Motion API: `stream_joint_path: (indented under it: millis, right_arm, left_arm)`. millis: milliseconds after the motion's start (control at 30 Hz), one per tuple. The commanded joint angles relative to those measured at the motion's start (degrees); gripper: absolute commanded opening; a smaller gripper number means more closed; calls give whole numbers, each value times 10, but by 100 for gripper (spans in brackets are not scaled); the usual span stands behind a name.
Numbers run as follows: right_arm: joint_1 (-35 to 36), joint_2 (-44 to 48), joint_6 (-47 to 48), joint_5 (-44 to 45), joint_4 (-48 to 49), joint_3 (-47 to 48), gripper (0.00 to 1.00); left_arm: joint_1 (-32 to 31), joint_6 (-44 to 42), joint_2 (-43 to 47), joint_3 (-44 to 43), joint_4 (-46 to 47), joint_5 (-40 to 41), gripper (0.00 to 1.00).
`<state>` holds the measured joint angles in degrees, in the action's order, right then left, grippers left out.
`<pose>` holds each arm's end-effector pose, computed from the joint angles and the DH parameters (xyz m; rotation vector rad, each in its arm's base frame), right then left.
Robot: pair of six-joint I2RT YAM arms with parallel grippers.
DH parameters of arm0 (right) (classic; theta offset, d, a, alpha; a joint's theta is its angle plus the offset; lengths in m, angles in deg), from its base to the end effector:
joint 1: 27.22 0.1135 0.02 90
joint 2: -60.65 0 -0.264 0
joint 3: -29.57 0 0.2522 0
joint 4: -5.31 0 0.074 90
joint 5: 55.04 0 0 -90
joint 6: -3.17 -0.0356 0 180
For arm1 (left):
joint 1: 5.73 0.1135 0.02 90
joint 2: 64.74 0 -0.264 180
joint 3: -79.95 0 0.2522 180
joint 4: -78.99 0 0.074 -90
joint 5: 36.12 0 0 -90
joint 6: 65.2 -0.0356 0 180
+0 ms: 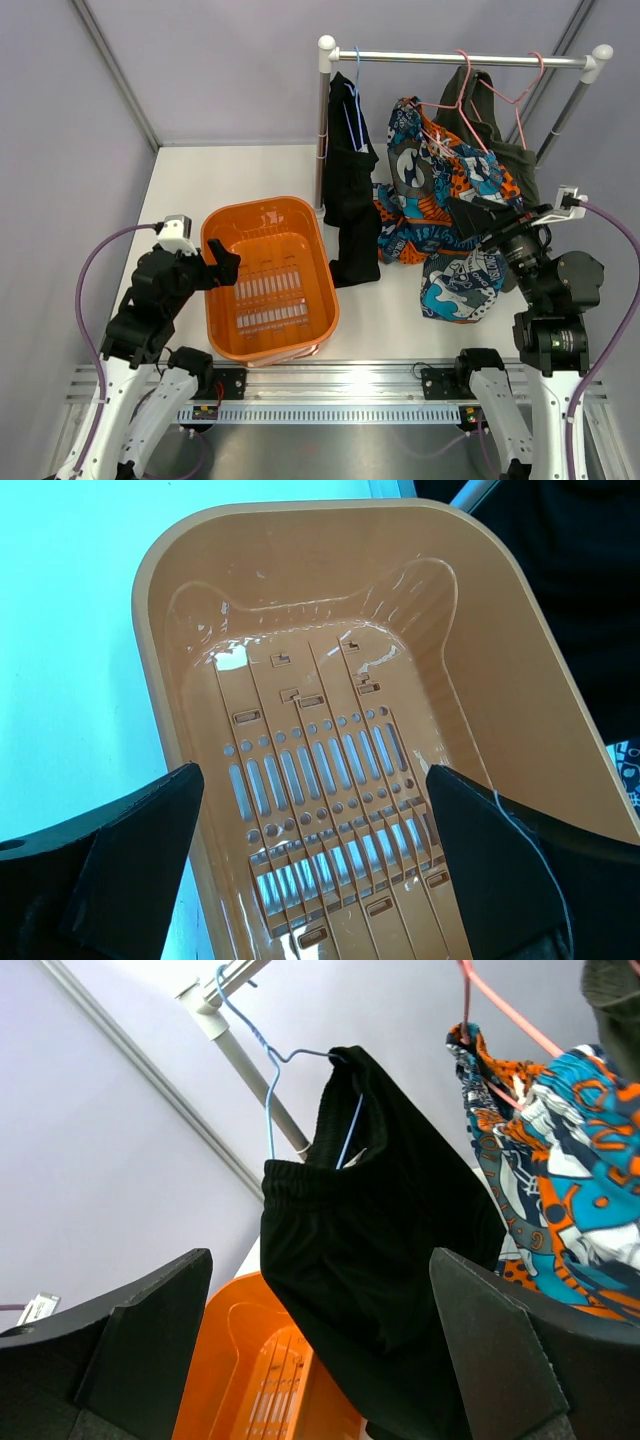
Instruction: Remove the shorts from the hanger
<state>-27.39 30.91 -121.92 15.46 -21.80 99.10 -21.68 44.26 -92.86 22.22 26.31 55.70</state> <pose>0.0895 0.0116 0.4295 0.1345 1.3950 0.7385 0.1034 -0.0284 0.3196 -0.0819 1.9903 -0.3703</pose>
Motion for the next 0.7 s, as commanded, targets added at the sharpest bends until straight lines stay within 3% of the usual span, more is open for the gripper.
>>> stream_joint_path:
  millis: [0,100,333,400,433,467,533,567,667]
  right_arm:
    - [-2,-8,20,-38,33,41,99]
    - [-2,-24,34,-42,29,78,100]
    - [25,-179,21,-125,67,208,99]
    - [80,-217,76,-50,22,252,99]
    - [161,-261,106,-6,-30,307,100]
    - [202,-286,159,77,-57,338,100]
    - [280,-367,196,155,-123,430,100]
    - [290,-392,222,223,-139,456,99]
    - [301,-476,256,292,-158,531,99]
  left_arm:
    - [2,-8,7,3,29,-15,99]
    - [2,-8,7,3,29,-30,99]
    - [2,-9,8,4,31,-31,99]
    - [2,-9,8,4,31,-34,99]
    - [2,-9,7,5,31,-34,99]
    - [2,-10,6,4,31,-34,99]
    - [2,-10,7,4,31,-32,99]
    - [2,-9,8,4,31,-31,99]
    - [1,-10,10,4,31,-31,99]
